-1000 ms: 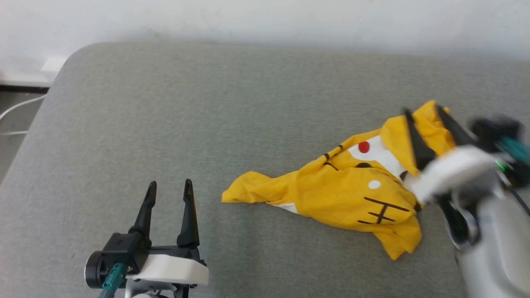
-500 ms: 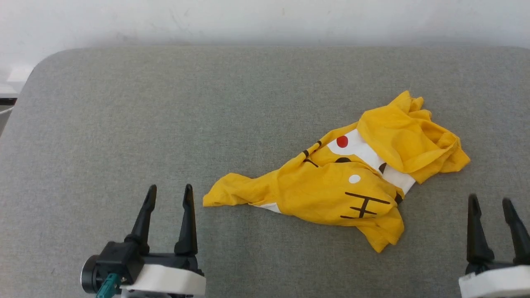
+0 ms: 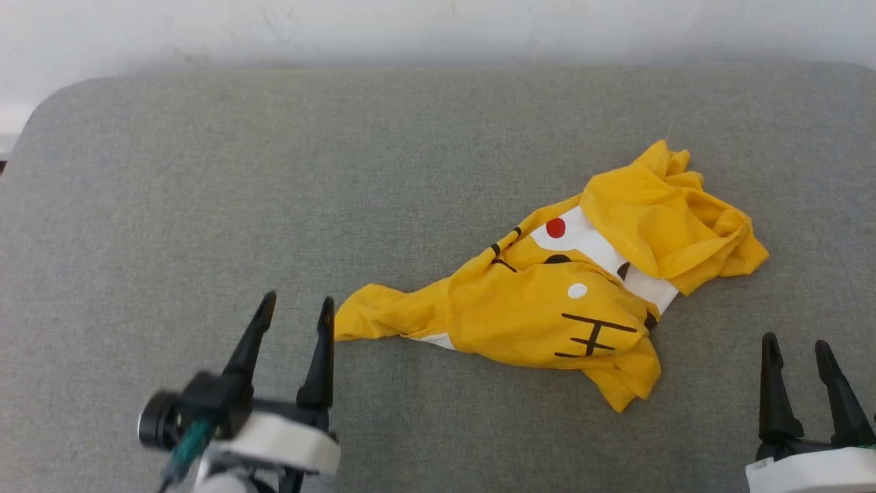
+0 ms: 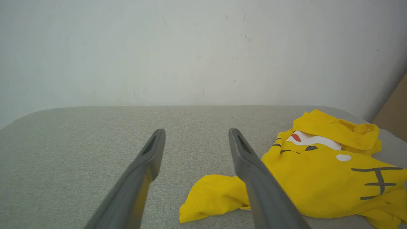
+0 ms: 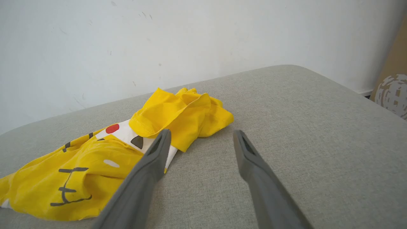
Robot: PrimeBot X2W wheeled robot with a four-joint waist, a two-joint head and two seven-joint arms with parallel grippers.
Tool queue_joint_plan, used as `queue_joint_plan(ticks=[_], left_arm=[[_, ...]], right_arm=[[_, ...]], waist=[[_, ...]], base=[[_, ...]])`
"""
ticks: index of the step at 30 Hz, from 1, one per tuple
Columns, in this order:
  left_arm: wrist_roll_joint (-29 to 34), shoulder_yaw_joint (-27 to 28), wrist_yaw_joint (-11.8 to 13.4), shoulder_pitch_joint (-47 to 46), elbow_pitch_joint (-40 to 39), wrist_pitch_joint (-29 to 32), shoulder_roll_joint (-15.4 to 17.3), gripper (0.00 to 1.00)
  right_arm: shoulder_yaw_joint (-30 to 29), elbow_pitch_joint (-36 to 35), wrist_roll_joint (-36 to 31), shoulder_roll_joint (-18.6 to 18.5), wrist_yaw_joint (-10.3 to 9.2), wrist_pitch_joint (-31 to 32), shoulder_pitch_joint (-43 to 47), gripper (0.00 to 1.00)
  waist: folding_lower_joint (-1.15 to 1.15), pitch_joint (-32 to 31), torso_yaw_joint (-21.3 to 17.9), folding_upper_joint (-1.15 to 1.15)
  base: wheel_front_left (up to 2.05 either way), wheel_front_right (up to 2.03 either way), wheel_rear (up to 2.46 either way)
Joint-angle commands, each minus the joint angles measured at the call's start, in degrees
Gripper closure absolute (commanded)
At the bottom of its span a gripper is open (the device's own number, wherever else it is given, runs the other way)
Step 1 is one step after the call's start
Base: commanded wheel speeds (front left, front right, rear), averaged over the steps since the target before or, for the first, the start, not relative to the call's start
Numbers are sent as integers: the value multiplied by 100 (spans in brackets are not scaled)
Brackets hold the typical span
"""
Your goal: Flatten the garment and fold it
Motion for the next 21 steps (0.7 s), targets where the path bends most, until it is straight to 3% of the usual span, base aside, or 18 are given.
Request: queue_joint_plan(ticks=[1, 7, 13, 21], left_arm=[[66, -42, -81, -288, 69, 130, 115, 0], [15, -387, -352, -1246, 595, 1663, 594, 0], [-400, -702, -441, -1934, 1099, 3280, 854, 0], [-949, -1039, -465, -2296, 1452, 4076, 977, 0]], right_arm=[[-18, 8, 16, 15, -5, -31, -89, 0], [96, 119, 76, 16, -5, -48, -161, 0], [182, 173, 116, 16, -5, -62, -262, 0], [187, 196, 102, 16, -5, -71, -340, 0]], waist=[[0, 61, -3, 0], [0, 236, 1, 0], [0, 405, -21, 0], [0, 564, -75, 0]], base=[[0, 0, 0], [0, 0, 0], [0, 0, 0], [0, 0, 0]])
